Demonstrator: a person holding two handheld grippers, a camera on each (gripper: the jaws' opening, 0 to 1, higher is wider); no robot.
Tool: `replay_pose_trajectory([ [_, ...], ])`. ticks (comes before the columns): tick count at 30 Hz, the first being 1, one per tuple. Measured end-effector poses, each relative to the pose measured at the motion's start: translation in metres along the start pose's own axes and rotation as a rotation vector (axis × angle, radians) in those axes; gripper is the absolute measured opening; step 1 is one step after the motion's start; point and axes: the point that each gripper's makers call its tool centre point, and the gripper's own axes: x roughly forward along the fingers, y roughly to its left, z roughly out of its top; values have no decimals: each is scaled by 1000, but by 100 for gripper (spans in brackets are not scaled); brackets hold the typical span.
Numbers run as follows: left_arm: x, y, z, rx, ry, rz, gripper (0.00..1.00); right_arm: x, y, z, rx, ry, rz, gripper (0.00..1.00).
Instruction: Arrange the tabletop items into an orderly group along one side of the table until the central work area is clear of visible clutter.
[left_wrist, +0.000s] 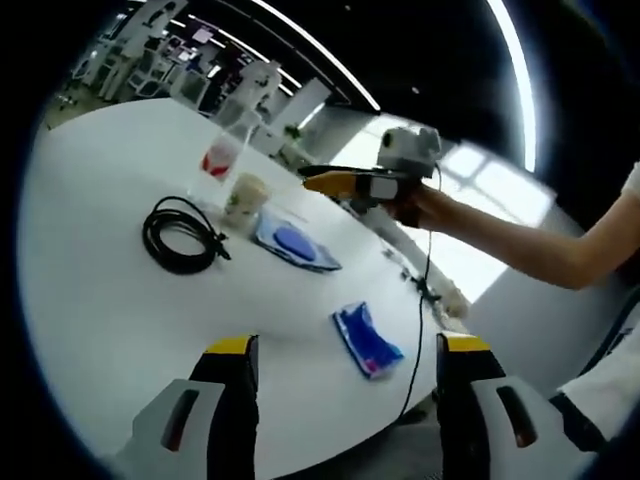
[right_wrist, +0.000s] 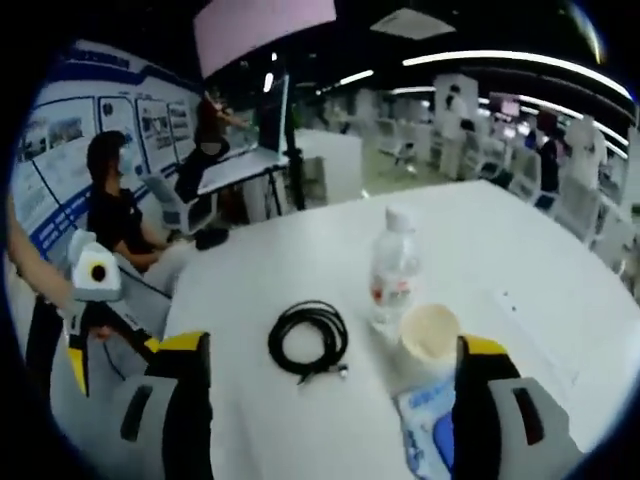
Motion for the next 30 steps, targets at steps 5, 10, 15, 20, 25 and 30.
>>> replay_pose_trajectory([
  [5, 0, -3, -2, -1, 8, -15, 76, -20, 14, 4, 108, -89, 3, 100],
  [10, -1, -2, -5, -18, 31, -9, 83, -35, 19, 1, 99, -101, -29, 100],
  [15, 2, -7, -10, 29, 69, -9, 88, -50, 21, 1, 161, -157, -45, 100],
  [20, 3, -14, -4, 90, 90, -23, 91, -62, 28, 0, 186, -196, -67, 100],
  [25, 0, -15, 22, 43, 48, -23, 90, -72, 39, 2, 248, -266, -70, 100],
  [30, -5, -15, 47, 68, 17, -12, 91, -82, 53, -10, 274, -286, -64, 100],
])
